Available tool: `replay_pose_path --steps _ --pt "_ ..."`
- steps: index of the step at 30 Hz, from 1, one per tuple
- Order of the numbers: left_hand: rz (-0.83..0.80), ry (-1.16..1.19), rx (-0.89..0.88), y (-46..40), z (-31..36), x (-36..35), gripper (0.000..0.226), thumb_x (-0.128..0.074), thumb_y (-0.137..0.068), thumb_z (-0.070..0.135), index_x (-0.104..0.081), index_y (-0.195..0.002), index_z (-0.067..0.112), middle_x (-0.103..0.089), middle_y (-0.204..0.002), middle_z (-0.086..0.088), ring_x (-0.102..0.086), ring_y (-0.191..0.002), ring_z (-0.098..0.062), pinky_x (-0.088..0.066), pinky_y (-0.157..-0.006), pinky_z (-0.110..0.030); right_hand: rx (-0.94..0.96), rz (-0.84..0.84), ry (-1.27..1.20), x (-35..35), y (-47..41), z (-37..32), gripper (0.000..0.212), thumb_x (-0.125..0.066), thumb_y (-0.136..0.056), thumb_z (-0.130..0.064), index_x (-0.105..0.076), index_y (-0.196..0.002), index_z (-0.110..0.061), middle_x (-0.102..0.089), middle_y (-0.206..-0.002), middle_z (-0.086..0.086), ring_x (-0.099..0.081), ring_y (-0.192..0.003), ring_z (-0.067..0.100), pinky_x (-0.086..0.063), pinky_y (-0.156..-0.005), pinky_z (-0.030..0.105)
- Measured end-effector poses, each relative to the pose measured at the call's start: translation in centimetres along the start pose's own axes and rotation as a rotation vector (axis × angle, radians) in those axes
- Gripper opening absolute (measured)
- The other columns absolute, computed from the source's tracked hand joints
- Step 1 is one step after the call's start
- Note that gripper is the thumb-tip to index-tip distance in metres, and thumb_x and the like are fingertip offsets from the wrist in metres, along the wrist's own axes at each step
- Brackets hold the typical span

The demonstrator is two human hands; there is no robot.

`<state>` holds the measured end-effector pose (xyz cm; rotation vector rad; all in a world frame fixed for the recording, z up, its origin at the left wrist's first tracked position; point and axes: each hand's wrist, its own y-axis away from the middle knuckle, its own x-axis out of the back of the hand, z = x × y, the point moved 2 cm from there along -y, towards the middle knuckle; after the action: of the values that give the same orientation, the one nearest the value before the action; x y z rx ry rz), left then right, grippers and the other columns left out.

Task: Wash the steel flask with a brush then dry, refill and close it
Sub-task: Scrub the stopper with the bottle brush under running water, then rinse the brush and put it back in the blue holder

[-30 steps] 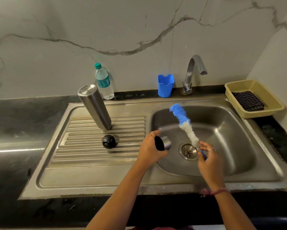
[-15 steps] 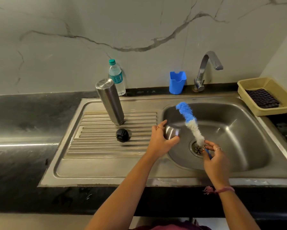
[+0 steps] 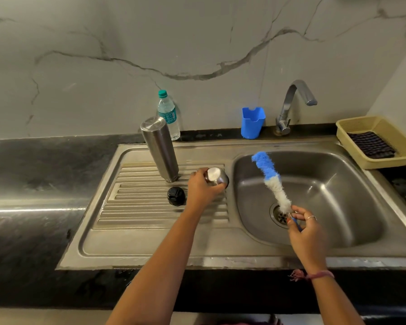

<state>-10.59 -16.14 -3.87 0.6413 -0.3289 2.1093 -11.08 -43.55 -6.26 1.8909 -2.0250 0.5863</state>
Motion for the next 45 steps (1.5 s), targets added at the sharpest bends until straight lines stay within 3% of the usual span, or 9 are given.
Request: replay_pose_path --steps 5,8,23,26,30,33,37,41,45 --pt "-0.078 -0.23 0.03 -3.4 -0.9 1.8 0.057 -0.08 -0.076 0.032 -0.06 -0.122 0.005 -0.064 -0.114 -0.011 -0.061 -0.101 -0.026 -0.05 -0.086 -0.031 -0.017 0.0 -0.024 0.0 -0.1 0.2 0.03 -0.059 -0.088 0.003 -0.061 -0.116 -0.007 -0.06 -0.098 0.001 -0.058 -0.091 0.017 -0.037 -0.068 0.008" --pt "-0.104 -0.318 0.074 -4.6 -1.5 2.2 0.058 -0.078 -0.079 0.032 -0.059 -0.125 0.002 -0.064 -0.119 -0.013 -0.06 -0.108 -0.029 -0.051 -0.092 -0.035 -0.016 -0.002 -0.018 0.0 -0.2 0.3 0.03 -0.06 -0.088 0.003 -0.061 -0.116 -0.007 -0.06 -0.098 0.0 -0.06 -0.092 0.019 -0.038 -0.067 0.009" --pt "-0.21 -0.497 0.152 -6.1 -1.6 1.1 0.066 -0.075 -0.08 0.036 -0.052 -0.131 0.001 -0.057 -0.127 -0.016 -0.056 -0.114 -0.031 -0.049 -0.098 -0.037 -0.099 -0.033 -0.008 -0.6 -1.3 0.7 0.031 -0.065 -0.086 -0.004 -0.058 -0.116 -0.005 -0.059 -0.091 -0.002 -0.057 -0.076 0.007 -0.038 -0.06 0.011" --pt "-0.21 -0.501 0.153 -6.0 -1.7 0.9 0.065 -0.075 -0.08 0.035 -0.053 -0.131 0.001 -0.057 -0.128 -0.017 -0.056 -0.115 -0.031 -0.049 -0.098 -0.036 -0.121 -0.056 0.008 -0.6 -1.5 1.0 0.029 -0.068 -0.084 -0.005 -0.059 -0.111 -0.004 -0.059 -0.082 -0.003 -0.058 -0.072 0.006 -0.039 -0.057 0.014" --pt "-0.173 -0.47 0.126 -5.7 -2.0 0.5 0.06 -0.072 -0.082 0.036 -0.056 -0.127 0.0 -0.059 -0.125 -0.017 -0.055 -0.115 -0.031 -0.048 -0.098 -0.036 -0.132 -0.082 0.013 -0.4 -1.5 1.1 0.024 -0.066 -0.083 0.0 -0.058 -0.104 -0.008 -0.061 -0.085 0.004 -0.057 -0.07 0.004 -0.037 -0.056 0.013" --pt "-0.15 -0.443 0.118 -5.6 -2.1 0.4 0.059 -0.075 -0.081 0.036 -0.057 -0.125 0.001 -0.06 -0.126 -0.018 -0.056 -0.114 -0.032 -0.047 -0.095 -0.036 -0.155 -0.11 -0.047 -0.5 -1.4 1.5 0.025 -0.065 -0.085 -0.001 -0.056 -0.106 -0.011 -0.058 -0.087 -0.001 -0.059 -0.074 0.009 -0.044 -0.06 0.017" --pt "-0.14 -0.498 0.087 -4.8 -1.6 0.1 0.08 -0.079 -0.076 0.048 -0.048 -0.136 0.004 -0.052 -0.135 -0.016 -0.047 -0.125 -0.035 -0.038 -0.103 -0.038 -0.195 -0.144 -0.106 -0.5 -1.9 2.5 0.022 -0.062 -0.087 -0.004 -0.057 -0.105 -0.016 -0.062 -0.093 0.001 -0.066 -0.082 0.022 -0.055 -0.073 0.034" --pt "-0.082 -0.454 -0.074 -2.1 0.3 -1.1 0.07 -0.069 -0.089 0.035 -0.042 -0.146 0.005 -0.041 -0.145 -0.017 -0.03 -0.138 -0.037 -0.026 -0.114 -0.043 -0.191 -0.146 -0.162 0.1 -2.3 2.5 0.023 -0.058 -0.091 -0.004 -0.057 -0.111 -0.015 -0.064 -0.095 0.004 -0.067 -0.074 0.017 -0.056 -0.076 0.038" --pt "-0.159 -0.205 -0.155 1.1 2.3 -4.6 0.045 -0.066 -0.091 0.018 -0.058 -0.134 0.006 -0.059 -0.129 -0.013 -0.053 -0.121 -0.026 -0.038 -0.105 -0.034 -0.143 -0.145 -0.248 1.3 -2.4 1.3 0.025 -0.058 -0.092 -0.005 -0.057 -0.112 -0.021 -0.063 -0.093 -0.007 -0.067 -0.076 0.016 -0.054 -0.065 0.03"
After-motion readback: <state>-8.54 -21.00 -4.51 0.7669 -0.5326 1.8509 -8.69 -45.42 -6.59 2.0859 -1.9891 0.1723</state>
